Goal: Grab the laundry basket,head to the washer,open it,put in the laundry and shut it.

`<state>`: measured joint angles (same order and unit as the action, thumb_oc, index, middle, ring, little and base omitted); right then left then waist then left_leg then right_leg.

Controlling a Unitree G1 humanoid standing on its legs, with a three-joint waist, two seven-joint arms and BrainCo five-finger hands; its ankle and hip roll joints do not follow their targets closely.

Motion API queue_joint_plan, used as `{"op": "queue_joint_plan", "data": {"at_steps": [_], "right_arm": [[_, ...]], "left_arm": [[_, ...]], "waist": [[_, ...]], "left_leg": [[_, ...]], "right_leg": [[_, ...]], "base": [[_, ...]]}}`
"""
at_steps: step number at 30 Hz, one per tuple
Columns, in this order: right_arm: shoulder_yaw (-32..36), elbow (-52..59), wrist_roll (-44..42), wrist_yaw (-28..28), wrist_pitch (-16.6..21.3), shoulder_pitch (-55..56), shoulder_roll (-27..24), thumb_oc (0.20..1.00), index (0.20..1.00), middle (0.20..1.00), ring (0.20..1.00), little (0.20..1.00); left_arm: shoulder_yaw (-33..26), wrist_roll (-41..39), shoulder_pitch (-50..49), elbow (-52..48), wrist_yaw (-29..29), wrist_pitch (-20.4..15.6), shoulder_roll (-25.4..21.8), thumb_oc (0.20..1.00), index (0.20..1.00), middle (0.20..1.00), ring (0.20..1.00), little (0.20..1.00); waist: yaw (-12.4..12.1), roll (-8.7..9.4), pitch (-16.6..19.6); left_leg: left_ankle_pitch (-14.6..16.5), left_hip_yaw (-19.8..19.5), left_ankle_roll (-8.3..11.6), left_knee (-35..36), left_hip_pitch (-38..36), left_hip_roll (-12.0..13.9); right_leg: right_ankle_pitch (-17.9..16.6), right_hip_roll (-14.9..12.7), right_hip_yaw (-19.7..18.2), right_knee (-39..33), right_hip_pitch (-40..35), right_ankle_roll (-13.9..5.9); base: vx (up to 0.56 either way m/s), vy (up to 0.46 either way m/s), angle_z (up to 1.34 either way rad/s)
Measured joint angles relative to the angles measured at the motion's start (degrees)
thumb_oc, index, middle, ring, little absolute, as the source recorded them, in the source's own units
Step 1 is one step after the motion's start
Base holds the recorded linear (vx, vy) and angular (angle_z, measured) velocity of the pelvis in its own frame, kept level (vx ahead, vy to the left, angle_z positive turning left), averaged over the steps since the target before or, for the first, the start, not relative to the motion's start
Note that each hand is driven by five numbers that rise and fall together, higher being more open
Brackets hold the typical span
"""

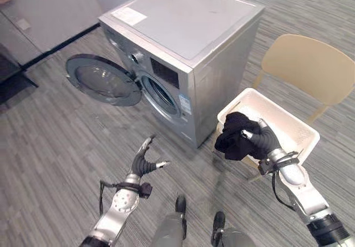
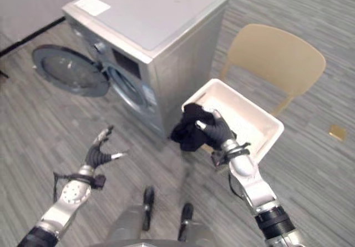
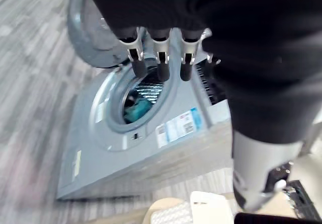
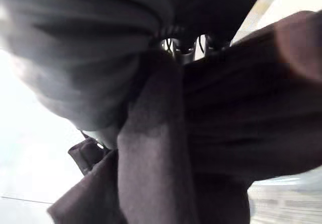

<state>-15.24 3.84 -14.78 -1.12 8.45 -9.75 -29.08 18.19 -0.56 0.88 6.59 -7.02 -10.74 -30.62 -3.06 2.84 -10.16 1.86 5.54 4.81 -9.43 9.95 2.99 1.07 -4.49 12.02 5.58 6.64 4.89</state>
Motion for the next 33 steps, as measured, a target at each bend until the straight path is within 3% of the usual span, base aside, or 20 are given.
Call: {"op": "queue_joint_plan", "data": {"at_steps": [2, 4, 7, 12, 16, 17, 18, 24, 25, 26, 33], "right_arm": [[-1.6, 0.2, -1.3, 0.7, 0.1, -3.1, -0.4, 0.200, 0.200, 0.200, 0.200, 0.200], [-4.2, 0.1, -3.4, 1.6, 0.1, -7.4, -0.6, 0.200, 0.200, 0.200, 0.200, 0.200], [-10.6, -0.3, -5.4, 3.3, -0.8, -10.6, 1.3, 0.200, 0.200, 0.200, 0.200, 0.200], [-14.7, -0.3, -10.2, 3.4, -1.4, -15.9, 3.8, 0.200, 0.200, 0.200, 0.200, 0.200], [-16.3, -0.4, -12.6, 1.9, -1.9, -16.9, 3.9, 0.200, 0.200, 0.200, 0.200, 0.200], [-17.2, -0.5, -12.9, 1.2, -2.2, -17.6, 3.9, 0.200, 0.200, 0.200, 0.200, 0.200], [-17.4, -0.7, -12.9, 0.9, -2.3, -17.6, 3.9, 0.200, 0.200, 0.200, 0.200, 0.200], [-19.0, -2.2, -13.6, -0.1, -2.3, -17.6, 4.4, 0.200, 0.200, 0.200, 0.200, 0.200], [-19.1, -2.2, -13.8, -0.1, -2.3, -17.6, 4.4, 0.730, 0.730, 0.730, 0.730, 0.730], [-19.1, -2.2, -14.6, 0.2, -2.3, -16.8, 4.7, 1.000, 1.000, 1.000, 1.000, 1.000], [-19.2, -2.1, -14.5, 1.3, -2.3, -14.7, 6.5, 1.000, 1.000, 1.000, 1.000, 1.000]], "left_arm": [[2.9, 2.8, 3.5, -1.2, 0.3, -0.7, -0.7, 1.000, 1.000, 1.000, 1.000, 1.000], [7.5, 6.4, 10.5, -1.8, 0.5, -1.4, 0.0, 1.000, 1.000, 1.000, 1.000, 1.000], [13.5, 9.3, 17.5, -1.5, 0.1, -1.3, 0.6, 1.000, 1.000, 1.000, 1.000, 1.000], [16.3, 13.2, 25.4, -1.4, -2.4, -1.0, 0.5, 1.000, 1.000, 1.000, 1.000, 1.000], [18.0, 14.4, 26.4, 1.7, -4.8, -0.8, 2.1, 1.000, 1.000, 1.000, 1.000, 1.000], [18.0, 14.4, 26.5, 3.1, -5.4, -0.7, 2.6, 0.514, 0.514, 0.514, 0.514, 0.514], [18.0, 14.5, 26.6, 3.9, -5.8, -0.5, 2.5, 0.200, 0.200, 0.200, 0.200, 0.200], [18.1, 14.9, 26.3, 5.8, -7.3, 0.3, 4.0, 0.200, 0.200, 0.200, 0.200, 0.200], [18.1, 14.9, 26.2, 5.8, -7.4, 0.5, 4.0, 0.200, 0.200, 0.200, 0.200, 0.200], [17.0, 14.9, 24.3, 4.8, -7.6, 0.7, 3.8, 0.200, 0.200, 0.200, 0.200, 0.200], [12.8, 14.2, 15.9, 2.7, -8.9, 0.8, 6.1, 0.200, 0.200, 0.200, 0.200, 0.200]], "waist": [[1.7, -1.36, 1.0], [2.7, -4.25, 2.6], [3.1, -1.90, 3.0], [3.0, -1.59, 3.6], [2.9, -1.45, 6.0], [2.9, -1.48, 6.1], [3.0, -1.48, 6.1], [3.0, -1.61, 6.2], [3.0, -1.70, 6.3], [3.2, -1.87, 6.6], [3.1, -2.12, 6.9]], "left_leg": [[-0.7, -0.5, -0.21, 5.8, -6.3, 1.4], [-3.2, 0.0, -0.39, 13.2, -11.3, 3.0], [-3.5, 0.1, -0.78, 14.0, -11.3, 1.7], [-3.8, 0.5, -2.23, 14.0, -11.3, -0.4], [-4.0, 1.5, -2.43, 14.0, -11.4, -0.7], [-4.0, 1.8, -2.48, 14.0, -11.6, -0.6], [-4.0, 1.9, -2.48, 14.0, -11.8, -0.6], [-4.0, 3.2, -2.43, 14.0, -13.1, -0.1], [-4.0, 3.2, -2.43, 14.0, -13.1, 0.0], [-4.0, 3.3, -2.43, 14.0, -13.3, 0.2], [-4.1, 3.2, -2.23, 14.1, -13.3, 0.6]], "right_leg": [[-0.9, 1.2, 0.9, -1.4, -0.6, -1.13], [-2.5, 4.2, 1.7, -2.3, 0.9, -2.42], [-3.7, 2.8, 1.1, -2.4, 1.6, -4.73], [-5.4, 1.1, -0.1, -3.4, 1.3, -6.72], [-6.5, 1.2, -1.0, -4.8, 1.0, -6.61], [-7.2, 1.4, -1.6, -5.5, 0.8, -6.40], [-7.7, 1.6, -1.6, -6.6, 0.1, -6.28], [-9.5, 2.6, -2.9, -10.1, -2.1, -5.77], [-9.5, 2.7, -2.9, -10.1, -2.1, -5.77], [-9.5, 2.9, -3.1, -10.1, -2.2, -5.77], [-9.7, 3.4, -3.0, -10.1, -2.2, -5.59]], "base": [[0.05, 0.085, 0.39], [0.08, 0.103, 0.02], [0.03, 0.080, -0.05], [0.00, 0.079, -0.03], [0.00, 0.039, -0.10], [-0.01, 0.019, -0.21], [-0.01, 0.019, -0.15], [0.00, 0.006, -0.13], [0.00, -0.015, -0.15], [0.00, -0.017, -0.05], [0.00, -0.003, -0.01]]}}
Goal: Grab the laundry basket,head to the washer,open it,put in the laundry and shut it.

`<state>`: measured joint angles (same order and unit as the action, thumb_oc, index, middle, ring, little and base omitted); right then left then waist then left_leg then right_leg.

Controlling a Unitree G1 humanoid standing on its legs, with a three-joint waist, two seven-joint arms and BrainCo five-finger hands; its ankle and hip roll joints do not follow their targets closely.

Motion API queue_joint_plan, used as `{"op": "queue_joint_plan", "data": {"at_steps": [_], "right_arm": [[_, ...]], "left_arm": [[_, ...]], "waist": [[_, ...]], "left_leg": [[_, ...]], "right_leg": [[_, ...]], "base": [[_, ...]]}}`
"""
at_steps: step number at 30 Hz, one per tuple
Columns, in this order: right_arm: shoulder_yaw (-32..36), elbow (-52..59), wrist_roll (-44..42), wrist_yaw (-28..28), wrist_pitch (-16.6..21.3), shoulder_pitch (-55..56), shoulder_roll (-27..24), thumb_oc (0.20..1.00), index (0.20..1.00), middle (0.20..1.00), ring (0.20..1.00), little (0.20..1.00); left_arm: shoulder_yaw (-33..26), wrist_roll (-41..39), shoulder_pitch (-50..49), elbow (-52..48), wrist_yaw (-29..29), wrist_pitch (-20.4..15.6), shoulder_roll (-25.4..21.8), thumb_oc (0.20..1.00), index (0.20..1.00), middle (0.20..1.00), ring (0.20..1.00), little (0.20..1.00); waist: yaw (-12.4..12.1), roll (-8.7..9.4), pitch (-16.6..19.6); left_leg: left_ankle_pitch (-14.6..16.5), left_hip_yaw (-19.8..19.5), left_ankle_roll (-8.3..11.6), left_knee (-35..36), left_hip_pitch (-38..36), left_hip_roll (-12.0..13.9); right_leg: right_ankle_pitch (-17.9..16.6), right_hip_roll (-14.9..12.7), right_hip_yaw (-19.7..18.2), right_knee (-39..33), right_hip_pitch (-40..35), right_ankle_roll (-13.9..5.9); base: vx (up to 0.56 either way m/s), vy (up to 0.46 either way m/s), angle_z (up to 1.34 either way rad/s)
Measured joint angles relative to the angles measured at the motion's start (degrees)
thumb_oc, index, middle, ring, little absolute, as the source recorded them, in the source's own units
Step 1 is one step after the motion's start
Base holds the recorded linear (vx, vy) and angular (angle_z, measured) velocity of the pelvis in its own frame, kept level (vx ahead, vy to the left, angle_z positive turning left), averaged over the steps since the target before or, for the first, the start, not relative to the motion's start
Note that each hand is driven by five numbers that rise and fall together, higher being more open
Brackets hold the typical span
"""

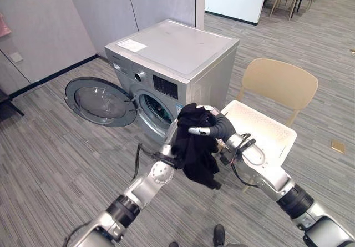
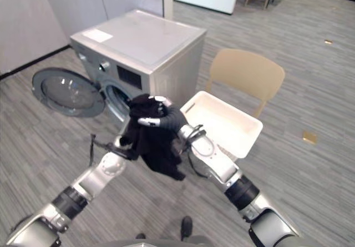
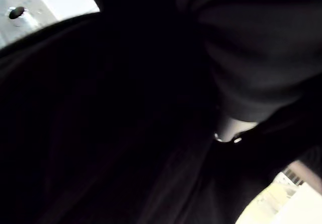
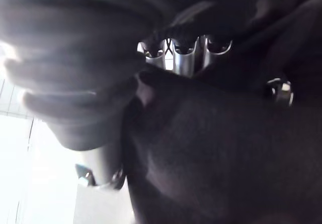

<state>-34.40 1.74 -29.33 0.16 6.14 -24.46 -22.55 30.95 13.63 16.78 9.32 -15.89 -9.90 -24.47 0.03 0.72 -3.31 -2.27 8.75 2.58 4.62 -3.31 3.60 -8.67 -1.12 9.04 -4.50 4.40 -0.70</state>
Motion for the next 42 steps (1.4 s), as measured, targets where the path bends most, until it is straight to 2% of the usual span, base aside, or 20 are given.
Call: {"op": "queue_joint_plan", "data": {"at_steps": [6, 8, 11, 14, 15, 21, 23, 29, 30, 31, 33, 34, 35, 36, 37, 38, 39, 40, 42], "right_arm": [[2.4, 1.8, 0.9, 0.1, 0.0, 6.3, -0.9, 1.000, 1.000, 1.000, 1.000, 1.000], [4.8, 2.5, 4.1, 0.2, 0.0, 8.1, -2.4, 1.000, 1.000, 1.000, 1.000, 1.000], [12.5, 4.9, 12.9, -0.1, 0.2, 12.6, -7.5, 1.000, 1.000, 1.000, 1.000, 1.000], [20.6, 7.4, 20.8, -0.2, 1.6, 19.9, -11.2, 1.000, 1.000, 1.000, 1.000, 1.000], [21.5, 7.0, 22.1, -0.5, 1.4, 21.1, -11.7, 1.000, 1.000, 1.000, 1.000, 1.000], [25.0, 0.2, 31.9, 0.1, 2.5, 31.8, -11.7, 1.000, 1.000, 1.000, 1.000, 1.000], [27.8, -6.2, 35.8, -0.2, 3.0, 36.4, -10.1, 1.000, 1.000, 1.000, 1.000, 1.000], [29.9, -15.4, 37.4, -1.3, 1.2, 39.6, -7.7, 1.000, 1.000, 1.000, 1.000, 1.000], [30.0, -18.0, 37.4, -2.2, 1.6, 38.8, -6.8, 1.000, 1.000, 1.000, 1.000, 1.000], [30.1, -19.7, 37.4, -3.0, 1.2, 38.2, -6.3, 1.000, 1.000, 1.000, 1.000, 1.000], [30.1, -21.4, 37.4, -3.8, 1.0, 37.1, -5.6, 1.000, 1.000, 1.000, 1.000, 1.000], [30.0, -21.9, 37.4, -4.4, 0.9, 36.7, -5.3, 1.000, 1.000, 1.000, 1.000, 1.000], [30.0, -21.8, 37.3, -5.1, 0.7, 36.7, -5.0, 1.000, 1.000, 1.000, 1.000, 1.000], [30.0, -22.0, 37.3, -5.3, 0.6, 36.6, -5.0, 1.000, 1.000, 1.000, 1.000, 1.000], [30.0, -22.0, 37.3, -5.3, 0.2, 36.2, -5.0, 1.000, 1.000, 1.000, 1.000, 1.000], [29.6, -22.0, 37.4, -5.6, -0.1, 35.7, -5.2, 1.000, 1.000, 1.000, 1.000, 1.000], [29.4, -21.8, 37.4, -5.8, -0.1, 35.7, -5.5, 1.000, 1.000, 1.000, 1.000, 1.000], [29.0, -22.0, 37.4, -6.1, -0.3, 35.2, -5.3, 1.000, 1.000, 1.000, 1.000, 1.000], [28.0, -22.1, 37.7, -6.3, -0.3, 33.7, -5.0, 1.000, 1.000, 1.000, 1.000, 1.000]], "left_arm": [[-5.2, -2.8, -6.9, -0.1, -0.2, 0.8, 0.9, 0.200, 0.200, 0.200, 0.200, 0.200], [-7.1, -4.7, -8.9, 0.0, -0.2, 1.2, 0.9, 0.200, 0.200, 0.200, 0.200, 0.200], [-11.1, -6.2, -12.2, -0.1, 0.0, 1.1, 0.7, 0.200, 0.200, 0.200, 0.200, 0.200], [-16.6, -6.9, -17.5, -0.1, 1.0, 0.7, 0.8, 0.200, 0.200, 0.200, 0.200, 0.200], [-17.9, -7.5, -19.0, 0.4, 1.1, 1.0, 0.4, 0.200, 0.200, 0.200, 0.200, 0.200], [-21.3, -8.9, -25.3, 9.5, 4.7, 1.1, 0.7, 0.200, 0.200, 0.200, 0.200, 0.200], [-24.4, -8.9, -29.6, 14.0, 5.7, 0.9, 1.9, 0.200, 0.200, 0.200, 0.200, 0.200], [-27.4, -9.1, -35.8, 19.3, 6.7, 2.6, 3.1, 0.200, 0.200, 0.200, 0.200, 0.200], [-28.4, -10.3, -35.4, 20.4, 6.8, 2.5, 4.2, 0.200, 0.200, 0.200, 0.200, 0.200], [-29.0, -11.6, -33.9, 21.1, 6.7, 2.5, 5.2, 0.200, 0.200, 0.200, 0.200, 0.200], [-29.2, -13.6, -32.0, 21.2, 6.7, 2.6, 6.3, 0.200, 0.200, 0.200, 0.200, 0.200], [-29.1, -13.6, -31.6, 21.2, 6.7, 2.7, 6.5, 0.200, 0.200, 0.200, 0.200, 0.200], [-29.0, -13.7, -31.0, 21.1, 6.7, 2.7, 6.5, 0.200, 0.200, 0.200, 0.200, 0.200], [-29.1, -13.7, -30.4, 21.2, 6.7, 2.7, 6.5, 0.200, 0.200, 0.200, 0.200, 0.200], [-29.0, -13.7, -29.6, 21.1, 6.7, 2.8, 6.5, 0.200, 0.200, 0.200, 0.200, 0.200], [-28.8, -14.2, -29.1, 21.1, 6.7, 2.8, 6.6, 0.200, 0.200, 0.200, 0.200, 0.200], [-28.4, -15.0, -29.1, 21.0, 6.8, 2.8, 6.7, 0.200, 0.200, 0.200, 0.200, 0.200], [-28.5, -15.6, -28.5, 20.9, 6.7, 2.7, 6.7, 0.200, 0.200, 0.200, 0.200, 0.200], [-28.4, -15.8, -28.5, 21.0, 6.8, 2.8, 6.4, 0.200, 0.200, 0.200, 0.200, 0.200]], "waist": [[0.0, 0.00, 0.0], [0.1, 0.01, 0.0], [0.0, -0.02, 0.0], [0.3, -0.13, 0.1], [0.8, -0.18, 0.1], [1.3, -0.74, 0.0], [1.4, -1.44, -0.2], [1.1, -2.72, -1.3], [0.5, -2.51, -1.8], [0.0, -3.22, -2.1], [-0.5, -3.25, -3.9], [-0.1, -2.87, -4.7], [0.1, -2.82, -4.8], [0.0, -1.98, -5.4], [0.1, -1.63, -5.6], [0.8, -1.44, -5.9], [1.8, -2.00, -5.6], [1.1, -2.02, -5.6], [1.0, -1.46, -5.6]], "left_leg": [[0.0, 0.0, -0.02, 0.0, 0.1, -0.1], [0.0, 0.0, -0.04, 0.0, 0.1, 0.0], [0.1, 0.0, -0.21, 0.0, 0.1, -0.2], [0.3, 0.0, -0.44, 0.0, 0.1, -0.3], [0.3, 0.1, -0.45, 0.0, 0.1, -0.3], [0.6, 0.0, -0.90, 0.0, 0.2, -0.2], [1.1, 0.0, -1.42, 0.3, 0.2, -0.2], [0.9, -0.3, -1.58, 0.2, 1.1, -0.2], [1.2, -1.8, -1.35, -2.1, 3.7, -0.2], [1.6, -2.8, -1.48, -3.6, 5.5, -0.3], [1.9, -3.3, -1.08, -4.4, 8.3, -0.2], [2.4, -1.8, -1.08, -4.7, 9.7, 0.5], [3.4, 1.8, -1.14, -4.8, 10.4, 1.1], [3.9, 4.0, -1.27, -4.8, 10.5, 1.2], [4.3, 7.5, -1.90, -6.2, 11.1, 1.7], [5.3, 12.9, -2.09, -7.5, 11.7, 2.9], [4.5, 14.6, -2.36, -7.6, 11.7, 3.2], [3.5, 15.6, -2.44, -7.3, 12.0, 3.6], [3.5, 14.9, -2.48, -7.5, 12.3, 3.0]], "right_leg": [[-0.1, -0.2, -0.1, 0.0, 0.1, -0.09], [-0.1, -0.3, -0.1, 0.0, 0.1, -0.10], [-0.1, -0.5, -0.1, 0.0, 0.1, -0.11], [0.0, -0.6, -0.1, -0.1, 0.1, -0.11], [0.0, -0.6, -0.2, -0.1, 0.1, -0.11], [0.0, -0.7, 0.0, -0.1, 0.1, -0.11], [0.0, -0.7, 0.0, -0.1, 0.1, -0.08], [0.0, -0.7, 0.3, -0.1, 0.7, -0.08], [0.0, -1.1, 1.5, 0.0, 1.1, -0.02], [0.1, -1.3, 2.7, 0.1, 1.7, 0.01], [0.2, -1.9, 5.0, 0.3, 2.7, 0.22], [0.2, -2.5, 7.7, 0.0, 2.8, 0.25], [0.4, -3.5, 9.9, 0.0, 3.1, 0.42], [0.5, -4.1, 11.0, -0.1, 3.1, 0.43], [0.5, -5.2, 12.9, -0.1, 3.0, 0.44], [0.4, -6.3, 16.1, -0.1, 2.1, 0.19], [1.0, -6.5, 18.0, 0.2, 1.3, 0.18], [1.6, -7.0, 18.9, 1.1, 1.2, -0.67], [2.0, -7.9, 19.0, 2.0, 1.0, -1.30]], "base": [[0.00, 0.000, 0.00], [0.00, 0.000, 0.00], [0.00, 0.000, 0.00], [0.00, 0.000, 0.00], [0.00, 0.000, 0.00], [0.00, 0.000, 0.00], [-0.02, -0.001, 0.00], [-0.12, 0.005, 0.05], [-0.15, 0.019, 0.42], [-0.11, 0.032, 0.62], [-0.04, 0.056, 0.79], [0.09, 0.075, 1.10], [0.11, 0.087, 1.03], [0.12, 0.100, 1.00], [0.06, 0.109, 1.01], [0.10, 0.141, 1.41], [0.14, 0.160, 1.17], [0.11, 0.118, 0.88], [0.16, 0.196, 0.47]]}}
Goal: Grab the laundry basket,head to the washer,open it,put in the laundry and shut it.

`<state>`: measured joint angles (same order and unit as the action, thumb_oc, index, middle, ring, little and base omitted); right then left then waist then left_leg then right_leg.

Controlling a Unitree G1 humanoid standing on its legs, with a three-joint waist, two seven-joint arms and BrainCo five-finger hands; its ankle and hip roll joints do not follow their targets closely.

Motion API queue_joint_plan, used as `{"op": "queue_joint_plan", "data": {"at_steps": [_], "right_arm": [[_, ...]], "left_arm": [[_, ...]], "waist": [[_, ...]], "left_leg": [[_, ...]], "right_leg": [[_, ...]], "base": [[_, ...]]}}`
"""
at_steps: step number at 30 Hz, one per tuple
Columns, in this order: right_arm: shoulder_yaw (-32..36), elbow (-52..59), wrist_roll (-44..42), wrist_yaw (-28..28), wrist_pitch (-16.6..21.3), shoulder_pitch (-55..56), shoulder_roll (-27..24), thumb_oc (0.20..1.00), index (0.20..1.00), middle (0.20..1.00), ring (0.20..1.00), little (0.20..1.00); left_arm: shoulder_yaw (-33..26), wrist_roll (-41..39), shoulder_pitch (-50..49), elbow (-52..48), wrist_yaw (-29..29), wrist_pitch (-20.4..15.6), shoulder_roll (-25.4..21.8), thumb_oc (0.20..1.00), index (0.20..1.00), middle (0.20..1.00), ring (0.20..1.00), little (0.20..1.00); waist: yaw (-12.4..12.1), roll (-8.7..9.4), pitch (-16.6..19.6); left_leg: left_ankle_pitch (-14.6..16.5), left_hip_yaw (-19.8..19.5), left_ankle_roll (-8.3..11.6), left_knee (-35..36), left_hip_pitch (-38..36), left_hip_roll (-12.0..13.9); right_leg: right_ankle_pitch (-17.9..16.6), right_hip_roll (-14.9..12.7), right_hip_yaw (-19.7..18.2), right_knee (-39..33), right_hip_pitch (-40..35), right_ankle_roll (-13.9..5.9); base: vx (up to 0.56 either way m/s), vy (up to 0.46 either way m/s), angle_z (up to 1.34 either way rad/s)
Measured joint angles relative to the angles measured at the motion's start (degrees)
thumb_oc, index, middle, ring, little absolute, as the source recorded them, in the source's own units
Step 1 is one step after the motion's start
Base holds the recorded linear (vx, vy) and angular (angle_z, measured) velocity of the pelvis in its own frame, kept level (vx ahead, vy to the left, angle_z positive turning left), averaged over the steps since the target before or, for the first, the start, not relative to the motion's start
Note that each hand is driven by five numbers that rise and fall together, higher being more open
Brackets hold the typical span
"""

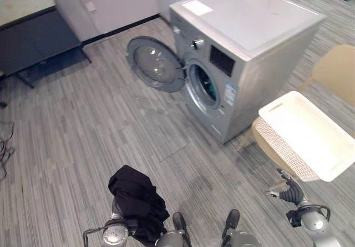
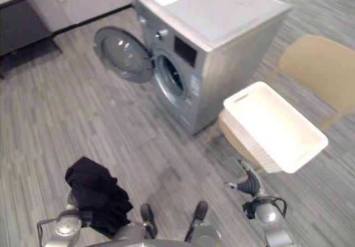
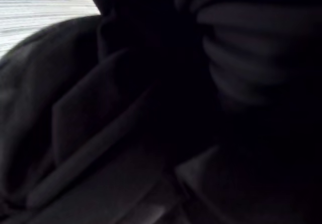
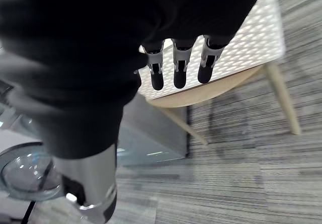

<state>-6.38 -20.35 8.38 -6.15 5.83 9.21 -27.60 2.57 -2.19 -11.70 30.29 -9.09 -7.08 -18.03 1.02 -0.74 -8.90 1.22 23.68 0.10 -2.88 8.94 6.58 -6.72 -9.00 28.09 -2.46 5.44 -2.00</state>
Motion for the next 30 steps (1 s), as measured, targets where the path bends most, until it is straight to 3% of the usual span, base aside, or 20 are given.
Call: {"op": "queue_joint_plan", "data": {"at_steps": [2, 3, 4, 5, 6, 7, 8, 11, 13, 16, 19, 20, 21, 22, 23, 24, 25, 27, 29, 30], "right_arm": [[-0.9, -0.6, 0.4, -0.1, 0.0, -2.2, 0.7, 1.000, 1.000, 1.000, 1.000, 1.000], [-1.7, -1.1, 0.6, -0.1, -0.8, -3.0, 1.5, 1.000, 1.000, 1.000, 1.000, 1.000], [-3.8, -1.0, 0.6, 0.0, -0.9, -2.8, 1.9, 1.000, 1.000, 1.000, 1.000, 1.000], [-4.6, -0.9, 0.6, 0.2, -0.9, -2.9, 2.6, 1.000, 1.000, 1.000, 1.000, 1.000], [-5.4, -0.7, 0.6, 0.2, -0.8, -3.1, 3.6, 1.000, 1.000, 1.000, 1.000, 1.000], [-5.4, -0.7, 0.6, 0.2, -0.7, -3.5, 4.4, 1.000, 1.000, 1.000, 1.000, 1.000], [-5.7, -0.7, 0.6, 0.4, -0.7, -3.5, 4.7, 1.000, 1.000, 1.000, 1.000, 1.000], [-5.6, -1.0, 0.6, 1.0, -0.8, -4.7, 4.4, 1.000, 1.000, 1.000, 1.000, 1.000], [-5.5, -0.9, 0.6, 1.1, -0.8, -4.8, 4.4, 1.000, 1.000, 1.000, 1.000, 1.000], [-5.4, -2.3, 0.6, 1.2, -0.9, -3.7, 4.7, 1.000, 1.000, 1.000, 1.000, 1.000], [-5.4, -3.3, 0.6, 1.3, -0.9, -2.2, 4.7, 1.000, 1.000, 1.000, 1.000, 1.000], [-5.4, -3.4, 0.6, 1.4, -1.0, -1.3, 4.6, 1.000, 1.000, 1.000, 1.000, 1.000], [-5.3, -5.5, 0.6, 1.5, -1.0, -1.0, 4.4, 1.000, 1.000, 1.000, 1.000, 1.000], [-5.3, -5.9, 0.6, 1.5, -1.2, 0.0, 4.2, 1.000, 1.000, 1.000, 1.000, 1.000], [-5.3, -6.5, 0.7, 1.6, -1.3, -0.5, 4.3, 1.000, 1.000, 1.000, 1.000, 1.000], [-5.2, -6.4, 0.7, 1.6, -1.1, -0.8, 4.3, 1.000, 1.000, 1.000, 1.000, 1.000], [-5.2, -5.5, 0.7, 1.4, -0.5, -1.6, 3.5, 1.000, 1.000, 1.000, 1.000, 1.000], [-4.4, -5.4, 0.6, 1.2, -0.3, -3.4, 2.8, 1.000, 1.000, 1.000, 1.000, 1.000], [-4.5, -5.6, 0.5, 1.2, -1.0, -4.5, 3.3, 1.000, 1.000, 1.000, 1.000, 1.000], [-4.6, -5.5, 0.5, 1.1, -0.9, -4.8, 3.3, 1.000, 1.000, 1.000, 1.000, 1.000]], "left_arm": [[0.2, 0.0, 0.0, 0.1, 0.0, 0.1, -0.1, 0.200, 0.200, 0.200, 0.200, 0.200], [0.8, 0.0, 0.4, 0.2, 0.2, 0.2, -0.2, 0.200, 0.200, 0.200, 0.200, 0.200], [2.5, 0.0, 1.5, -0.4, 0.4, 0.1, -0.9, 0.200, 0.200, 0.200, 0.200, 0.200], [2.5, 0.0, 1.9, -1.1, 0.4, 0.0, -1.8, 0.200, 0.200, 0.200, 0.200, 0.200], [2.7, 0.1, 3.3, -0.8, 0.3, 0.2, -3.1, 0.200, 0.200, 0.200, 0.200, 0.200], [2.8, 0.1, 4.2, -0.5, 0.2, 0.4, -3.6, 0.200, 0.200, 0.200, 0.200, 0.200], [2.9, 0.1, 4.7, -0.6, 0.3, 0.1, -4.3, 0.200, 0.200, 0.200, 0.200, 0.200], [2.5, 0.2, 5.4, 0.1, 0.1, 0.2, -4.8, 0.200, 0.200, 0.200, 0.200, 0.200], [3.1, 0.6, 5.8, 0.2, 0.3, 0.3, -4.3, 0.200, 0.200, 0.200, 0.200, 0.200], [4.3, 1.0, 5.9, 0.4, 0.5, 0.7, -3.6, 0.200, 0.200, 0.200, 0.200, 0.200], [5.1, 1.2, 4.7, 0.3, 0.5, 0.7, -3.3, 0.200, 0.200, 0.200, 0.200, 0.200], [5.5, 1.2, 4.5, 0.3, 0.5, 0.9, -3.1, 0.200, 0.200, 0.200, 0.200, 0.200], [6.4, 1.3, 3.2, -0.4, 0.4, 0.9, -1.8, 0.200, 0.200, 0.200, 0.200, 0.200], [7.9, 1.5, 3.1, -0.4, 0.7, 0.9, -1.9, 0.200, 0.200, 0.200, 0.200, 0.200], [8.3, 1.9, 3.0, -0.4, 1.1, 0.9, -1.8, 0.200, 0.200, 0.200, 0.200, 0.200], [8.6, 2.5, 2.9, -0.2, 1.8, 0.8, -1.8, 0.200, 0.200, 0.200, 0.200, 0.200], [8.7, 2.5, 2.3, -0.1, 1.9, 0.8, -1.7, 0.200, 0.200, 0.200, 0.200, 0.200], [8.7, 2.5, 2.6, 0.0, 2.2, 0.9, -1.4, 0.200, 0.200, 0.200, 0.200, 0.200], [8.4, 2.5, 4.2, -0.1, 2.3, 0.8, -1.9, 0.200, 0.200, 0.200, 0.200, 0.200], [8.3, 2.5, 4.4, -0.3, 2.3, 0.8, -2.1, 0.200, 0.200, 0.200, 0.200, 0.200]], "waist": [[-0.7, 0.72, 0.1], [-1.2, 1.14, 0.1], [0.0, 1.29, 0.4], [-0.5, 2.52, 0.3], [0.0, 2.87, -0.2], [0.9, 2.54, -0.7], [1.3, 2.45, -1.2], [2.1, 3.91, -2.4], [3.5, 3.73, -3.1], [3.9, 4.40, -3.7], [4.5, 4.59, -3.5], [4.8, 4.15, -3.1], [5.3, 1.72, -2.2], [6.3, 1.23, -1.6], [6.1, 1.17, -1.5], [6.3, 2.35, -0.8], [5.3, 2.42, -0.2], [5.0, 1.76, 0.3], [4.5, 4.77, 0.3], [4.9, 5.38, 0.4]], "left_leg": [[-1.4, -0.5, -0.26, 0.0, 0.1, -1.5], [-0.4, -1.4, -1.77, 0.1, -0.4, -2.7], [-1.5, -4.1, -3.67, 0.3, -1.3, -4.4], [-1.7, -4.4, -4.02, 1.6, -2.3, -5.6], [-2.7, -7.6, -5.64, 2.2, -2.9, -6.8], [-3.2, -10.2, -6.11, 2.6, -3.1, -6.1], [-4.2, -11.0, -5.91, 4.1, -4.2, -6.2], [-2.2, -13.4, -6.80, 4.7, -6.1, -7.8], [-1.5, -16.3, -6.75, 4.6, -6.8, -8.1], [1.2, -19.2, -5.97, 4.4, -9.8, -9.7], [4.0, -22.4, -3.93, 5.5, -14.7, -10.4], [5.3, -24.0, -3.57, 5.6, -15.8, -9.8], [7.2, -25.9, -2.59, 5.2, -17.7, -6.8], [8.0, -26.2, 0.56, 1.7, -17.6, -5.9], [8.5, -25.5, 2.38, -3.0, -16.8, -5.4], [8.5, -22.6, 3.63, -16.6, -11.2, -5.0], [8.6, -21.7, 4.17, -25.4, -8.5, -4.9], [8.1, -19.3, 4.34, -33.5, -4.9, -3.6], [9.7, -15.2, 3.67, -31.5, -2.7, -5.1], [10.2, -15.0, 3.52, -30.0, -1.1, -5.6]], "right_leg": [[1.4, -1.9, 0.2, 2.8, 0.3, -1.43], [2.0, -3.9, 0.4, 6.9, 0.8, -2.96], [6.0, -7.8, -3.8, 18.8, 3.6, -3.42], [7.1, -9.2, -6.4, 22.6, 5.3, -4.03], [11.2, -7.9, -13.3, 30.5, 8.4, -4.81], [13.8, -3.7, -19.0, 31.9, 9.2, -4.42], [14.3, -0.2, -20.5, 30.4, 10.1, -4.06], [13.8, 4.0, -20.5, 23.3, 13.7, -4.05], [11.8, 6.4, -21.5, 15.7, 16.4, -5.40], [7.1, 5.8, -19.6, 5.6, 18.2, -5.44], [7.2, 4.0, -17.9, 4.7, 17.2, -5.54], [5.0, 3.9, -18.0, 5.6, 16.4, -4.21], [4.3, 5.5, -17.7, 12.4, 17.2, -3.33], [3.3, 6.6, -17.7, 13.6, 16.4, -2.45], [3.0, 7.2, -17.6, 14.0, 15.0, -1.92], [2.6, 7.6, -17.9, 12.1, 12.7, -0.88], [1.5, 8.6, -18.5, 11.1, 10.8, 1.88], [2.7, 11.1, -19.9, 9.6, 7.9, 4.51], [0.0, 11.5, -22.0, 5.2, 4.4, 6.87], [0.6, 11.9, -23.9, 4.0, 3.0, 6.17]], "base": [[0.25, 0.312, 0.45], [0.25, 0.242, 1.03], [0.30, 0.234, 1.06], [0.25, 0.190, 1.15], [0.21, 0.105, 0.77], [0.20, 0.058, 1.03], [0.30, 0.030, 0.81], [0.40, 0.007, 0.41], [0.41, -0.022, 0.76], [0.39, -0.039, 0.59], [0.42, -0.124, 0.63], [0.51, -0.203, 0.85], [0.35, -0.172, 1.01], [0.36, -0.175, 0.98], [0.23, -0.106, 0.76], [0.32, -0.163, 0.22], [0.29, -0.130, -0.15], [0.30, -0.109, -0.35], [0.31, -0.026, -0.32], [0.41, -0.003, -0.45]]}}
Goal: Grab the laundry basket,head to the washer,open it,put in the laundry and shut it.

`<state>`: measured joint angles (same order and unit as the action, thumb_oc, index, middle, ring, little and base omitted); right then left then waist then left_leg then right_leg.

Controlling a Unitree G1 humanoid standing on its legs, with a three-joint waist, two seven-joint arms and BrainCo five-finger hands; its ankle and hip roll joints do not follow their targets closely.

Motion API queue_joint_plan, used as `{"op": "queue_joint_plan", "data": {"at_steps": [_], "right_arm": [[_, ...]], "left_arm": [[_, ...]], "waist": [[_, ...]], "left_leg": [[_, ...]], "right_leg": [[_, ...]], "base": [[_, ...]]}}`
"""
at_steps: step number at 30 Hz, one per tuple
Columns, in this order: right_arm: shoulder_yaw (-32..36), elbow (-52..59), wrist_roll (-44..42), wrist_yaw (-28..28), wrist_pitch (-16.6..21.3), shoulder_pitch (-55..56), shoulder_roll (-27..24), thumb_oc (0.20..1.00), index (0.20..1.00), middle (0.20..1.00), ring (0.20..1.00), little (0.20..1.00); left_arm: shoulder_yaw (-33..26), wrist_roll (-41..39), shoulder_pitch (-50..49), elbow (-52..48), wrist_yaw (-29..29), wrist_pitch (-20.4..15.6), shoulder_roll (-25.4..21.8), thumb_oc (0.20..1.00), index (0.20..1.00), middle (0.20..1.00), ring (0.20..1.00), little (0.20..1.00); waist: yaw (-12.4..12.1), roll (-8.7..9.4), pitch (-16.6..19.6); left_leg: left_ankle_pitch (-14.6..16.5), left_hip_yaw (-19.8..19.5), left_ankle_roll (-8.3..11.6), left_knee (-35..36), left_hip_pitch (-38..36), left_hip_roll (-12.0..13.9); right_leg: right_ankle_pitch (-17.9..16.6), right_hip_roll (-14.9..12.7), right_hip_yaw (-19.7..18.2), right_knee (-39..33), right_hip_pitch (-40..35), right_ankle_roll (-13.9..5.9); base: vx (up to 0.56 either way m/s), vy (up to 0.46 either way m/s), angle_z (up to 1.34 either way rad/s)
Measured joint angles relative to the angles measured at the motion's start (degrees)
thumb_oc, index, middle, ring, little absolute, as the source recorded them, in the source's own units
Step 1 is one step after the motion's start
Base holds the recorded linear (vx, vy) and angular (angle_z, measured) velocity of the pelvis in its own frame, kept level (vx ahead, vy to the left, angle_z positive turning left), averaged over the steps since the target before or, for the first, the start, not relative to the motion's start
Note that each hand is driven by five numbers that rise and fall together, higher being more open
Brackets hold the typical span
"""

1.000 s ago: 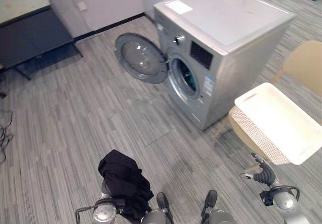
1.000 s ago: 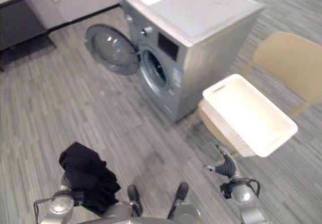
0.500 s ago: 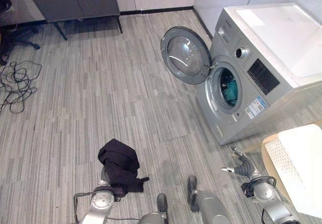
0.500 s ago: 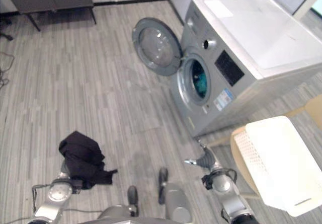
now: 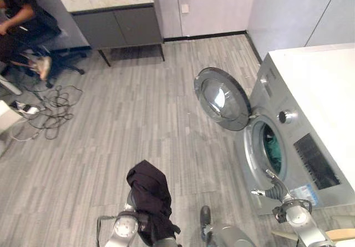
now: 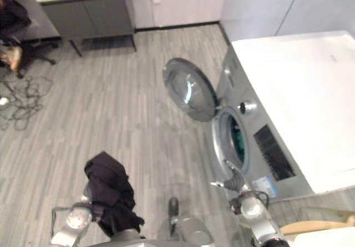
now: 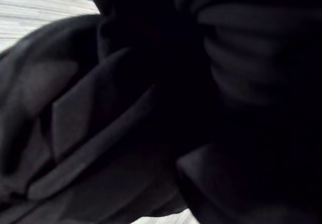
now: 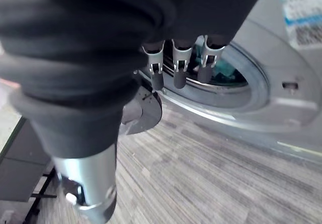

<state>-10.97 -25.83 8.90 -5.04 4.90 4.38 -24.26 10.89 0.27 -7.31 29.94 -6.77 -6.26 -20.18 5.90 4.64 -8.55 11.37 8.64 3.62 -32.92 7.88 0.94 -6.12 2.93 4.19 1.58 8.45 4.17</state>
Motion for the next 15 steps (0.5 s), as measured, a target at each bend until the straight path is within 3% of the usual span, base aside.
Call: {"op": "queue_joint_plan", "data": {"at_steps": [1, 2, 3, 4, 5, 6, 7, 10, 11, 13, 14, 15], "right_arm": [[-0.1, 0.1, 0.0, -0.1, 0.0, 0.1, 0.2, 1.000, 1.000, 1.000, 1.000, 1.000], [-0.1, 0.1, 0.0, -0.1, -0.1, 0.1, 0.4, 1.000, 1.000, 1.000, 1.000, 1.000], [-0.2, -0.1, 0.0, -0.1, -0.1, 0.1, 0.5, 1.000, 1.000, 1.000, 1.000, 1.000], [-0.3, -2.7, -0.1, 0.3, 0.1, -0.7, 0.5, 1.000, 1.000, 1.000, 1.000, 1.000], [-1.0, -2.6, 0.0, 0.4, 0.2, -0.5, 0.2, 1.000, 1.000, 1.000, 1.000, 1.000], [-1.4, -3.0, 0.0, 0.3, 0.1, -0.3, 1.2, 1.000, 1.000, 1.000, 1.000, 1.000], [-1.6, -3.4, 0.0, 0.2, -0.1, -0.2, 2.1, 1.000, 1.000, 1.000, 1.000, 1.000], [-3.2, -3.2, 0.1, 0.5, 0.3, -0.4, 2.5, 1.000, 1.000, 1.000, 1.000, 1.000], [-3.8, -3.1, 0.1, 0.7, 0.3, 0.3, 2.9, 1.000, 1.000, 1.000, 1.000, 1.000], [-4.5, -3.5, 0.2, 0.9, 0.2, 1.7, 3.1, 1.000, 1.000, 1.000, 1.000, 1.000], [-4.7, -3.6, 0.3, 1.1, 0.3, 2.7, 3.1, 1.000, 1.000, 1.000, 1.000, 1.000], [-4.7, -3.7, 0.5, 1.1, -0.5, 3.2, 3.1, 1.000, 1.000, 1.000, 1.000, 1.000]], "left_arm": [[-0.2, 0.0, 0.1, -0.5, 0.3, 0.0, -0.4, 0.200, 0.200, 0.200, 0.200, 0.200], [-0.2, 0.0, 0.1, -0.9, 0.4, -0.1, -0.6, 0.200, 0.200, 0.200, 0.200, 0.200], [-0.1, 0.0, 0.2, -0.9, 0.4, 0.0, -0.6, 0.200, 0.200, 0.200, 0.200, 0.200], [-0.5, 0.0, 0.0, -1.0, 0.5, -0.1, 0.7, 0.200, 0.200, 0.200, 0.200, 0.200], [-0.5, 0.0, 0.0, -1.7, 0.4, -0.4, 1.2, 0.200, 0.200, 0.200, 0.200, 0.200], [-0.1, 0.0, -0.1, -1.4, 0.5, -0.3, 1.1, 0.200, 0.200, 0.200, 0.200, 0.200], [0.0, 0.0, -0.3, -0.7, 0.5, 0.0, 1.1, 0.200, 0.200, 0.200, 0.200, 0.200], [-0.4, -0.1, -1.3, -0.6, 0.2, 0.2, 1.0, 0.200, 0.200, 0.200, 0.200, 0.200], [-0.4, -0.1, -1.2, -0.6, 0.3, 0.2, 1.0, 0.200, 0.200, 0.200, 0.200, 0.200], [-0.2, -0.1, -0.5, -0.6, 0.3, 0.1, 1.0, 0.200, 0.200, 0.200, 0.200, 0.200], [-0.1, -0.1, -0.4, -0.6, 0.4, 0.0, 0.8, 0.200, 0.200, 0.200, 0.200, 0.200], [0.0, -0.1, 1.3, -0.2, 0.4, 0.0, 0.8, 0.200, 0.200, 0.200, 0.200, 0.200]], "waist": [[-0.4, 1.83, 0.0], [-0.7, 2.59, 0.0], [-1.0, 2.56, -0.1], [-2.9, -0.40, -0.8], [-3.6, -0.51, -0.4], [-4.5, -1.39, -1.2], [-4.7, -1.88, -1.5], [-6.2, -1.99, -1.7], [-5.9, -2.42, -2.0], [-4.7, -2.35, -1.9], [-4.7, -2.15, -1.8], [-4.1, -2.43, -1.6]], "left_leg": [[-0.2, 0.4, -0.90, 8.6, 0.2, -1.3], [-1.2, 0.2, -1.08, 12.1, 1.3, -1.6], [-2.0, 0.1, -1.02, 14.0, 2.6, -2.0], [-4.4, -3.5, -0.79, 22.6, 3.5, 1.1], [-6.4, -5.5, 0.41, 26.5, 3.2, 2.8], [-11.0, -8.1, 2.14, 30.6, 3.9, 4.6], [-12.9, -10.3, 2.03, 31.8, 5.6, 4.4], [-14.2, -15.2, 1.81, 32.7, 6.9, 2.7], [-15.6, -15.6, 0.70, 31.7, 7.9, 1.4], [-16.9, -14.5, -1.04, 31.2, 7.2, 0.0], [-17.5, -12.0, -2.14, 30.1, 7.7, -0.4], [-18.3, -10.7, -3.36, 28.9, 7.8, -1.0]], "right_leg": [[-0.2, 0.1, -1.2, -3.5, -3.0, -0.34], [-0.3, 0.5, -1.3, -4.3, -4.3, -0.41], [1.6, 0.8, -1.5, -4.4, -5.1, -2.49], [11.1, 1.0, 5.4, 2.3, -3.3, -4.03], [10.6, 0.9, 4.0, 5.8, -1.8, -0.63], [9.6, 2.7, 1.5, 4.6, -4.0, 1.34], [8.9, 3.5, -0.8, 2.9, -6.5, 0.86], [8.5, 4.3, -7.2, 0.9, -9.1, 0.80], [7.9, 4.4, -8.2, -0.6, -11.9, 1.57], [9.4, 4.3, -9.2, -2.0, -14.5, 0.08], [10.4, 4.2, -10.0, -1.9, -15.6, 0.95], [11.0, 3.9, -11.1, -2.2, -16.7, 0.35]], "base": [[0.32, 0.042, -0.44], [0.37, 0.064, -0.51], [0.39, 0.094, -0.65], [0.39, 0.111, -0.79], [0.38, 0.154, -1.00], [0.42, 0.205, -0.97], [0.37, 0.209, -0.82], [0.28, 0.178, -1.22], [0.47, 0.357, -1.10], [0.29, 0.238, -0.68], [0.20, 0.181, -0.64], [0.27, 0.253, -0.75]]}}
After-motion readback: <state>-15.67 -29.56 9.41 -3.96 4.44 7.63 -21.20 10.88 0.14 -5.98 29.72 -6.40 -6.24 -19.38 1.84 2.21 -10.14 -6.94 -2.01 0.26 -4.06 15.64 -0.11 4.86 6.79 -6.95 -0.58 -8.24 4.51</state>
